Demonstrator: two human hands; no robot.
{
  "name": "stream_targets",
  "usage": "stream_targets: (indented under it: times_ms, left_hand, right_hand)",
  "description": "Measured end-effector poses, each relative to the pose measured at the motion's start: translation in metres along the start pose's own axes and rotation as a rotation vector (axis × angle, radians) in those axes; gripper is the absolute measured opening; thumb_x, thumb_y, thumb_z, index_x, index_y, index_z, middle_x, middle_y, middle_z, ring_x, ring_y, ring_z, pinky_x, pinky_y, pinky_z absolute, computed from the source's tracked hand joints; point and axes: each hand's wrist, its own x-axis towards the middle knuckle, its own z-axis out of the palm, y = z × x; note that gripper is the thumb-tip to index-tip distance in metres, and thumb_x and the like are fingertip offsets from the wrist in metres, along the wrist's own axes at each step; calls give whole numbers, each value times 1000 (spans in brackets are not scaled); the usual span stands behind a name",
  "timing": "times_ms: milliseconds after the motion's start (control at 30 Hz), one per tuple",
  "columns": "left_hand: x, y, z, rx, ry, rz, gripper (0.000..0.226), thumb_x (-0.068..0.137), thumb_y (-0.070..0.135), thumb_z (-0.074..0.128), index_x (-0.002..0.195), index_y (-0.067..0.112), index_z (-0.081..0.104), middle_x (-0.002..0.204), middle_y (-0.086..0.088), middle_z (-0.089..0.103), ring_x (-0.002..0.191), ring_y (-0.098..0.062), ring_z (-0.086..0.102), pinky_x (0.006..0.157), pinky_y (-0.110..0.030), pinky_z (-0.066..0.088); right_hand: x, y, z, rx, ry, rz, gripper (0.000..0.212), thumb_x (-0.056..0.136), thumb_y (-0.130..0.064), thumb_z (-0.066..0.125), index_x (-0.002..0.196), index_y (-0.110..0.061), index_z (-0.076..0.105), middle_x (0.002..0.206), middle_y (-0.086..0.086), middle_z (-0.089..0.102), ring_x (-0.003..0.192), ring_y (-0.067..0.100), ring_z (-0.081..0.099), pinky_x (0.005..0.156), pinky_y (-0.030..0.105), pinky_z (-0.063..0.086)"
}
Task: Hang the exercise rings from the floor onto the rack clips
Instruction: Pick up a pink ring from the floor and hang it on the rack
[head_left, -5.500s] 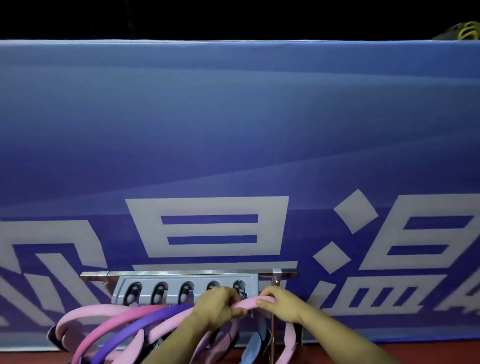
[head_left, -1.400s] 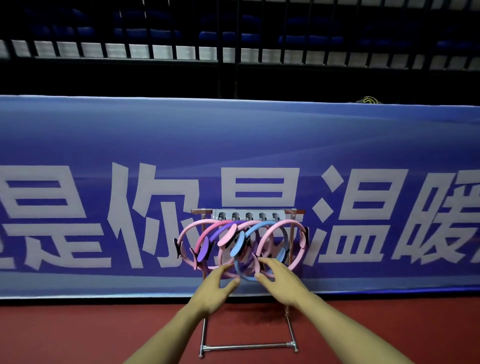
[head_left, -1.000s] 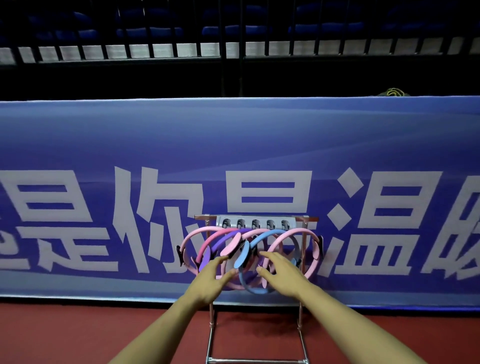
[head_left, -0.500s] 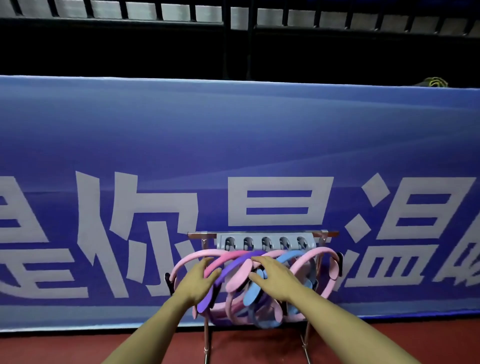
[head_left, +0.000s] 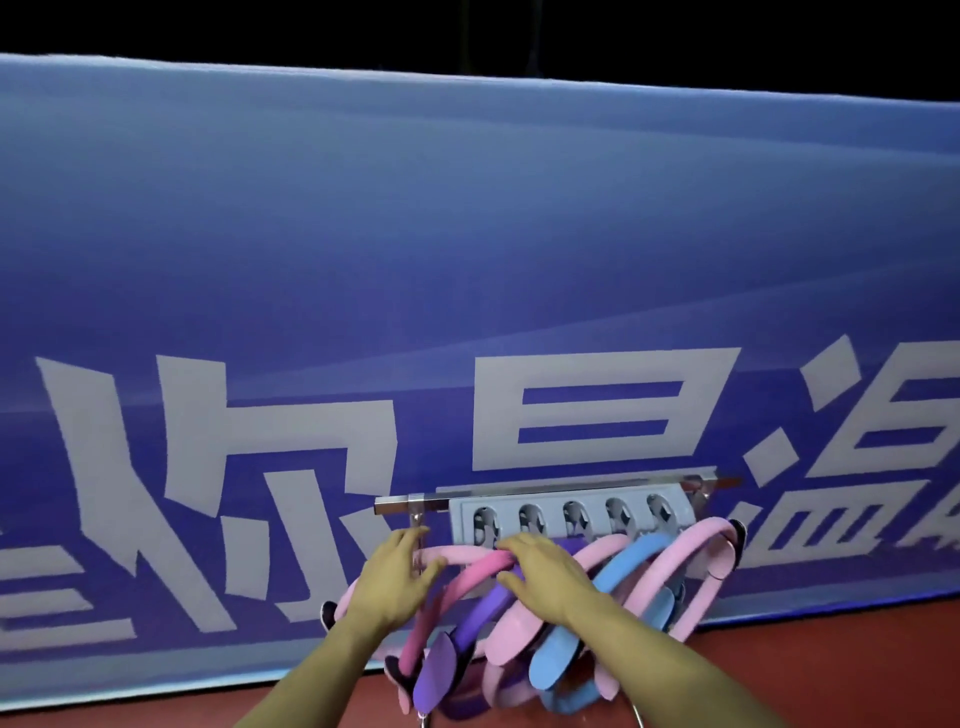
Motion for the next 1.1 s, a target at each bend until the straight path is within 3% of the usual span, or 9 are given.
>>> stream_targets:
  times_ms: [233,533,733,900,1000,1100]
  left_hand:
    - [22,-4,30,57,-40,-57,52,93,50,60,137,25,55,132,5,58,125,-20,55,103,-33,42]
    - [48,0,47,189,-34,-104,39,93,52,61,123,27,60,120,5,65,115,-21,59,95,-37,43]
    - [47,9,42,196,-46,-192,34,88,57,62,111,32,58,114,11,65,114,-17,58,95,-41,36]
    - [45,18,34,171,-98,-241,33,83,61,65,97,35,50,111,9,67,109,-20,61,95,-41,40]
    - [43,24,34,128,-97,-260,35,83,59,66,94,30,50,100,6,64,93,-21,59,84,-35,46]
    - [39,31,37,129,-79,-243,34,86,56,64,95,26,50,93,8,59,86,-20,53,75,-32,43]
  right_hand:
    - [37,17,19,-89,-87,-57,42,101,-32,50,143,-28,49,145,-4,48,135,23,42,113,39,33]
    - [56,25,17,-140,-126,-212,41,97,-31,59,138,-25,55,140,-4,56,131,22,45,107,38,36]
    - [59,24,15,-153,-127,-275,31,100,-26,55,130,-20,58,131,3,54,121,25,48,98,41,44]
    - [56,27,9,-170,-135,-303,24,101,-27,52,123,-19,58,123,4,54,116,26,50,89,43,46]
    - [54,27,7,-179,-145,-303,26,101,-28,52,125,-19,57,130,5,52,120,26,48,92,43,45]
    - [52,26,7,-181,-152,-296,26,102,-27,52,126,-18,56,131,5,51,120,26,47,91,43,45]
